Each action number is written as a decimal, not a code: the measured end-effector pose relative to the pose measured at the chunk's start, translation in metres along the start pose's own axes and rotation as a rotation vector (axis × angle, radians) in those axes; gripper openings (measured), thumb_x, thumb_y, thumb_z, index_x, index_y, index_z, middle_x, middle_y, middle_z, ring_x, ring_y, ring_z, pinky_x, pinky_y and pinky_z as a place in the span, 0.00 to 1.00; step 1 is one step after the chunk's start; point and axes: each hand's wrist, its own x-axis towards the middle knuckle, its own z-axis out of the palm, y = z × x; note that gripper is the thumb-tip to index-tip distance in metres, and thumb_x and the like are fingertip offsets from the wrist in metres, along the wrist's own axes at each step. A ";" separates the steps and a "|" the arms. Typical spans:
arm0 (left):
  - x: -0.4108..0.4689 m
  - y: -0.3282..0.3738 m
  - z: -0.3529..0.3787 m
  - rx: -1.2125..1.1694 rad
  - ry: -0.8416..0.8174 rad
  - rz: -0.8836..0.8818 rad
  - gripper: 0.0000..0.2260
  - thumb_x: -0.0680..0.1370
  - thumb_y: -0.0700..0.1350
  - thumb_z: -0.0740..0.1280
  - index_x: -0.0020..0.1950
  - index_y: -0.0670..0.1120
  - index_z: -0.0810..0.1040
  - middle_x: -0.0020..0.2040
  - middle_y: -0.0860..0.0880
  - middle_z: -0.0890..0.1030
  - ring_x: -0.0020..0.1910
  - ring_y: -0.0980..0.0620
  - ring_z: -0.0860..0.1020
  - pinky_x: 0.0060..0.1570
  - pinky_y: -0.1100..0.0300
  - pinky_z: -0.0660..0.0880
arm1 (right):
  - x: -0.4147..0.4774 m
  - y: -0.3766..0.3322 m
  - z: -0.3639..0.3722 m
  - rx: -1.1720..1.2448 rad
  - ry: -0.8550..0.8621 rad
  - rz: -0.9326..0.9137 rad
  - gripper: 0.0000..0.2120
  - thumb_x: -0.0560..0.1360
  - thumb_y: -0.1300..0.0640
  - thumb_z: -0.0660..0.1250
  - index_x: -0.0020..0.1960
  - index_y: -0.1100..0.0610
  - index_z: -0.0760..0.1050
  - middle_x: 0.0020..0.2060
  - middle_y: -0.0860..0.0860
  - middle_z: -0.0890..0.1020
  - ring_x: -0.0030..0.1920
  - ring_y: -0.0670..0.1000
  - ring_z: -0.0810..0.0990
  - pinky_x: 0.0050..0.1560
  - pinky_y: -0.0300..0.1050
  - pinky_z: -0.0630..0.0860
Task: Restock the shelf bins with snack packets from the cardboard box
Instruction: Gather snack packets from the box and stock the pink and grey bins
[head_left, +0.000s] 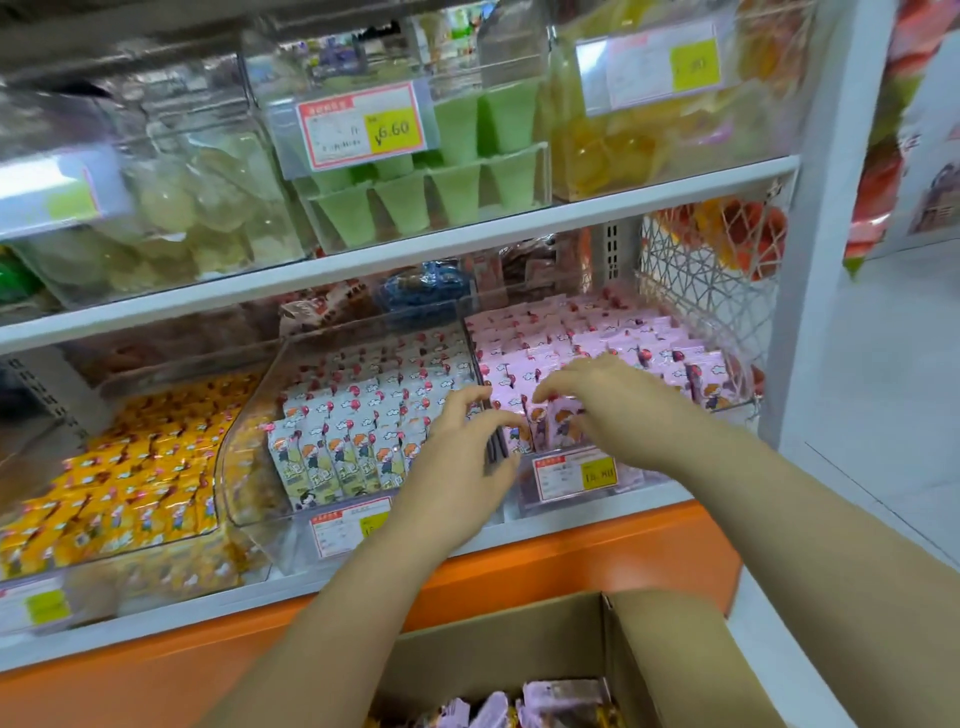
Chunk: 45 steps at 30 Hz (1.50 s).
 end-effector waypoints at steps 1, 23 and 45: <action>0.000 0.000 0.000 -0.005 -0.007 0.000 0.14 0.78 0.46 0.67 0.64 0.54 0.74 0.73 0.56 0.57 0.73 0.54 0.59 0.68 0.60 0.58 | 0.001 0.001 0.007 0.008 0.029 -0.005 0.25 0.77 0.65 0.62 0.70 0.46 0.67 0.68 0.51 0.67 0.66 0.54 0.64 0.58 0.55 0.72; -0.008 -0.009 0.010 0.035 -0.081 0.041 0.17 0.77 0.49 0.67 0.66 0.57 0.71 0.75 0.63 0.45 0.74 0.50 0.57 0.72 0.51 0.61 | 0.006 0.005 0.046 0.043 0.053 -0.035 0.27 0.81 0.45 0.49 0.77 0.48 0.47 0.77 0.45 0.47 0.76 0.50 0.48 0.75 0.54 0.48; -0.005 -0.018 0.010 0.032 -0.087 0.085 0.18 0.77 0.49 0.67 0.66 0.55 0.72 0.70 0.70 0.45 0.70 0.54 0.62 0.61 0.51 0.73 | -0.004 0.005 0.041 0.011 0.105 -0.061 0.20 0.82 0.51 0.49 0.58 0.56 0.79 0.73 0.53 0.61 0.72 0.52 0.61 0.74 0.49 0.40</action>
